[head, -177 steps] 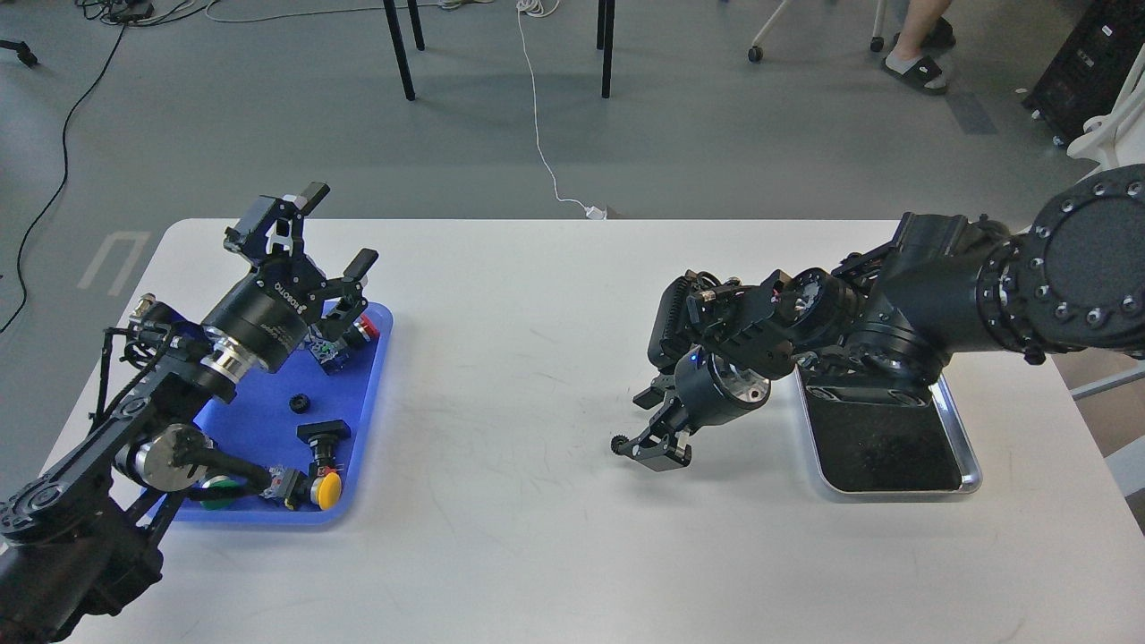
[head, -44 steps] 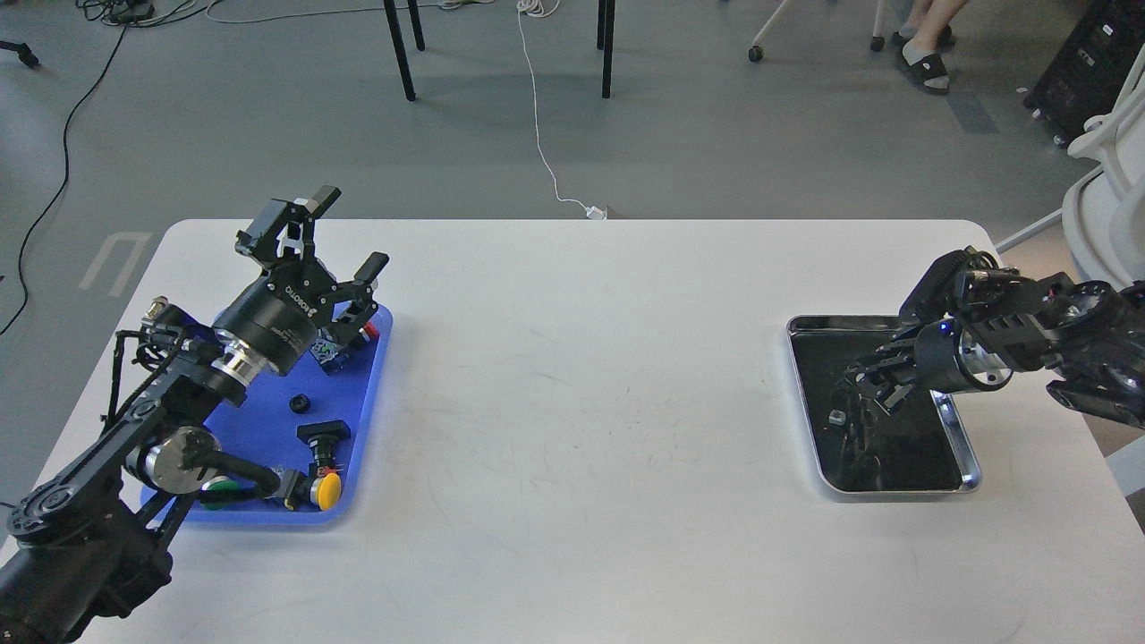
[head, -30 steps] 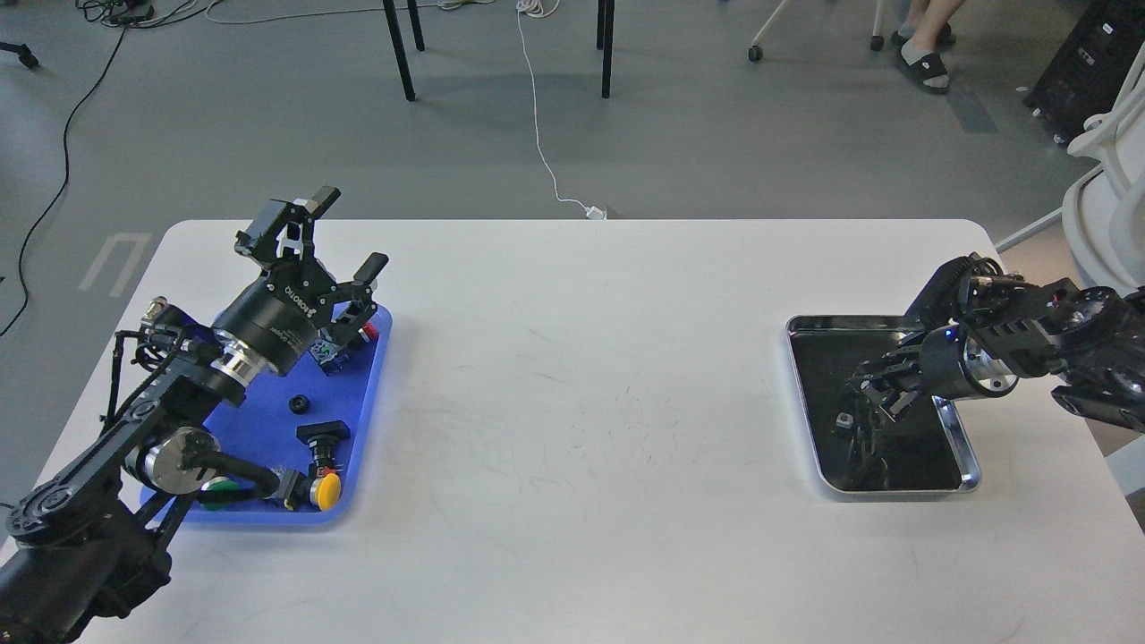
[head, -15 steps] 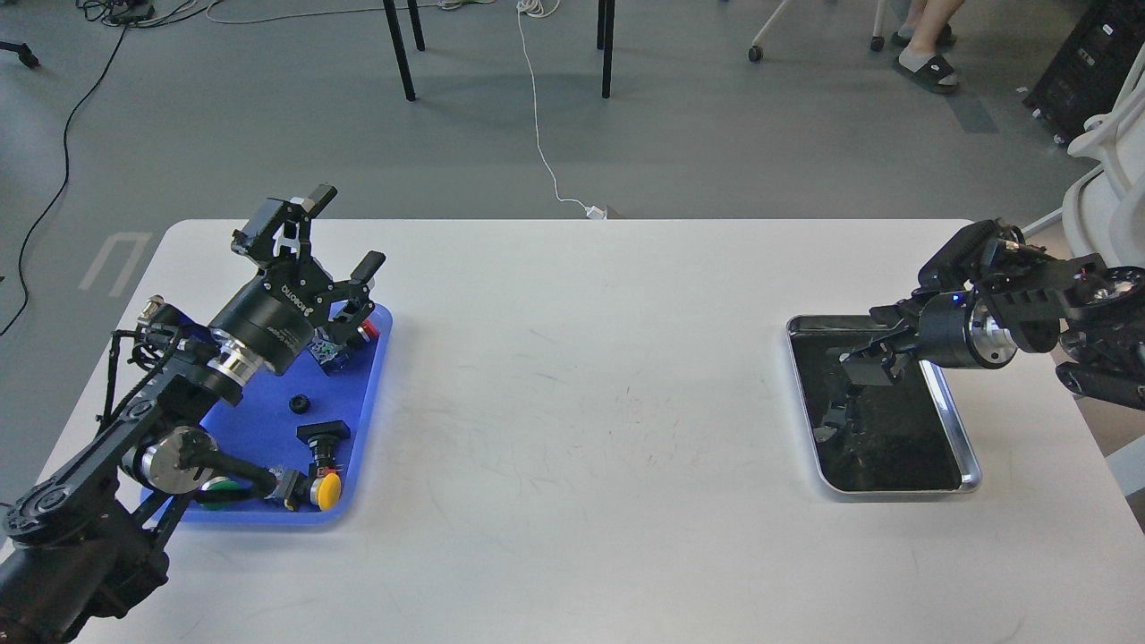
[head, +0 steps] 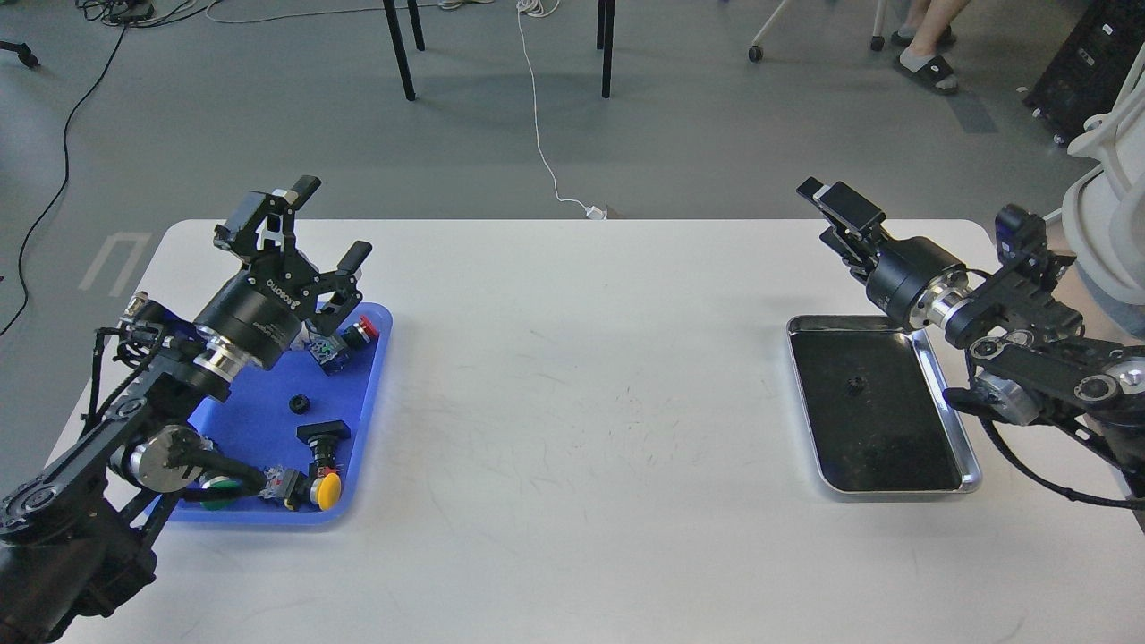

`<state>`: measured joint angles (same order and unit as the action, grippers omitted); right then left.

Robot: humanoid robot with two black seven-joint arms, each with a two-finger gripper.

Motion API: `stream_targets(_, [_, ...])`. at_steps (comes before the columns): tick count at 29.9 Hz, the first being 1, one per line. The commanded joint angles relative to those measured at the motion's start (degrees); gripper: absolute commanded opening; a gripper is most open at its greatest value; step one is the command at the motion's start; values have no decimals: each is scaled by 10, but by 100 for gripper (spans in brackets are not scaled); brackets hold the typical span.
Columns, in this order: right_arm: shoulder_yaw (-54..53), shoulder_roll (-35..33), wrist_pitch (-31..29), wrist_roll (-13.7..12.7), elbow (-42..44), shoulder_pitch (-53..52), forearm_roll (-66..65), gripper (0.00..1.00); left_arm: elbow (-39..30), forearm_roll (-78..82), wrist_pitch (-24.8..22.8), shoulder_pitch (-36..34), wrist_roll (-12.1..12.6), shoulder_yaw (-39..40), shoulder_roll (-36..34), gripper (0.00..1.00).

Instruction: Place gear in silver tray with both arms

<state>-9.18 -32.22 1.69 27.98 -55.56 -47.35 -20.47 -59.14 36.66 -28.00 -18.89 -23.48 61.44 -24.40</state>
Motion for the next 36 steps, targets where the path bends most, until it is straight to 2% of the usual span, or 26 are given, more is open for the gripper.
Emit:
stream_targets(1, [-60, 8, -61, 0, -8, 51, 94, 97, -26, 36, 0, 0, -23, -4, -41, 98])
stream_targets(2, [-68, 8, -79, 0, -10, 59, 115, 97, -36, 63, 0, 0, -40, -4, -56, 98])
stream_targets(3, [-72, 8, -93, 0, -10, 66, 128, 97, -43, 90, 0, 0, -45, -4, -70, 98])
stream_targets(13, [-73, 11, -110, 0, -11, 78, 136, 97, -142, 505, 0, -24, -45, -72, -232, 98])
stream_targets(18, [-73, 12, -110, 0, -11, 78, 135, 97, -138, 704, 0, -56, -45, -139, -285, 98])
stream_targets(21, [-73, 18, -110, 0, -10, 77, 135, 97, -119, 814, 0, -111, -45, -213, -282, 98])
stream_targets(29, [-73, 21, -109, 0, -11, 77, 135, 97, -55, 846, 8, -235, -45, -394, -239, 92])
stream_targets(36, [-73, 19, -109, 0, -11, 76, 135, 97, -1, 848, 8, -263, -45, -430, -196, 84])
